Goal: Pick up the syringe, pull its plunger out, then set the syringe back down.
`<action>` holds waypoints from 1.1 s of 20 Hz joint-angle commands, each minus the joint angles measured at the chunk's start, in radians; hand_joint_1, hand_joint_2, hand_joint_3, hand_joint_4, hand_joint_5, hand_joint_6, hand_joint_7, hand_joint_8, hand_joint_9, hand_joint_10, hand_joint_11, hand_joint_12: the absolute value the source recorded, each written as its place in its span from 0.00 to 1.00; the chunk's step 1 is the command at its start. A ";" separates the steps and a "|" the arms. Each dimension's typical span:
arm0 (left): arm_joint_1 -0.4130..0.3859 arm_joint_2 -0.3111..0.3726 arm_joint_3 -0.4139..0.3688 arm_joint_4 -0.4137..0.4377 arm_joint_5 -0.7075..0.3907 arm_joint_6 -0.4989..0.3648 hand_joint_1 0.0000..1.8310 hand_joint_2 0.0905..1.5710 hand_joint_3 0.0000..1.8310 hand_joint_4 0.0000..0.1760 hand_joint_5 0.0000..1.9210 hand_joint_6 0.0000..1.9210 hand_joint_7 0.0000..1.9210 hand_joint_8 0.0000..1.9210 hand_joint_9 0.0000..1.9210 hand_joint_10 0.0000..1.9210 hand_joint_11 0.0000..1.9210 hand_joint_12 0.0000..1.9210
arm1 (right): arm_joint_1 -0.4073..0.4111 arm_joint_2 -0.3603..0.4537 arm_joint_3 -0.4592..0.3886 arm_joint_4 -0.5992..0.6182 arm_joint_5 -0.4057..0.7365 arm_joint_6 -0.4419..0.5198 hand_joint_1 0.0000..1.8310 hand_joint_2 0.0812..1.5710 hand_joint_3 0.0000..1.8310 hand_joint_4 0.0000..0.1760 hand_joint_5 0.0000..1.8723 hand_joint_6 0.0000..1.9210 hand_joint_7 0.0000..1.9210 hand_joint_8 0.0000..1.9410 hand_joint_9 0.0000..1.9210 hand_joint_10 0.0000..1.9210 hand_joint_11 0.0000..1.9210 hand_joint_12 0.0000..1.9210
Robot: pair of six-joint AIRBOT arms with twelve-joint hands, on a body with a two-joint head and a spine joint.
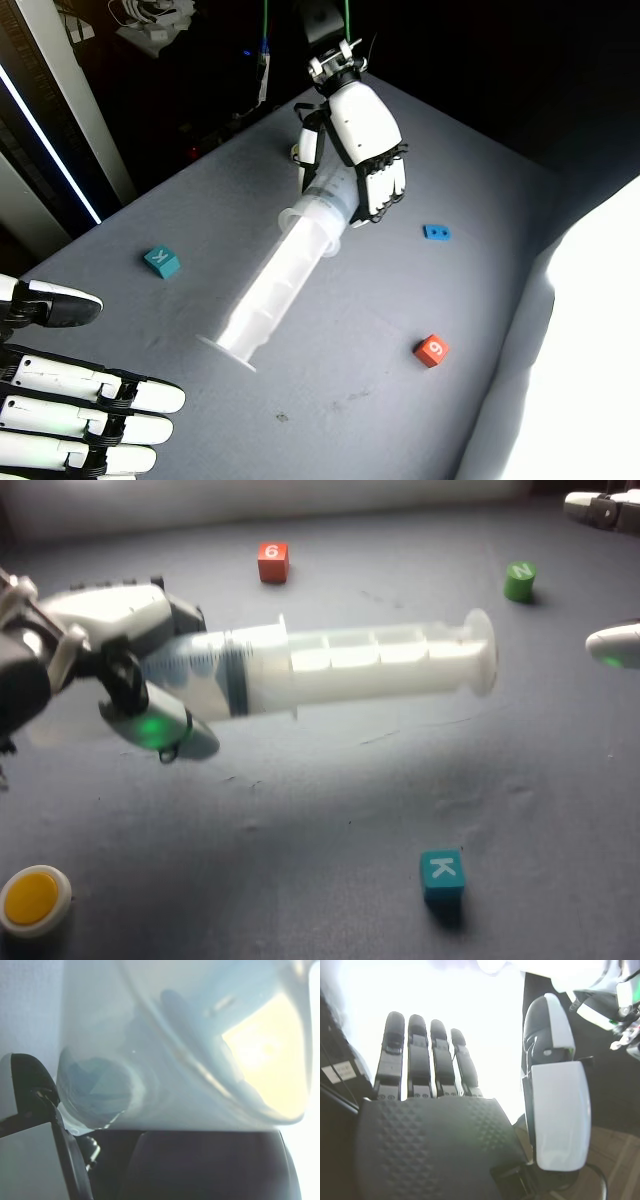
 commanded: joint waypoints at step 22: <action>0.241 -0.108 0.021 0.236 -0.221 -0.334 0.54 0.80 0.00 0.00 0.25 0.41 0.31 0.49 0.26 0.49 0.13 0.73 | 0.002 0.000 0.000 -0.015 0.122 0.003 0.44 0.69 0.00 0.00 0.08 0.00 0.10 0.00 0.11 0.00 0.00 0.32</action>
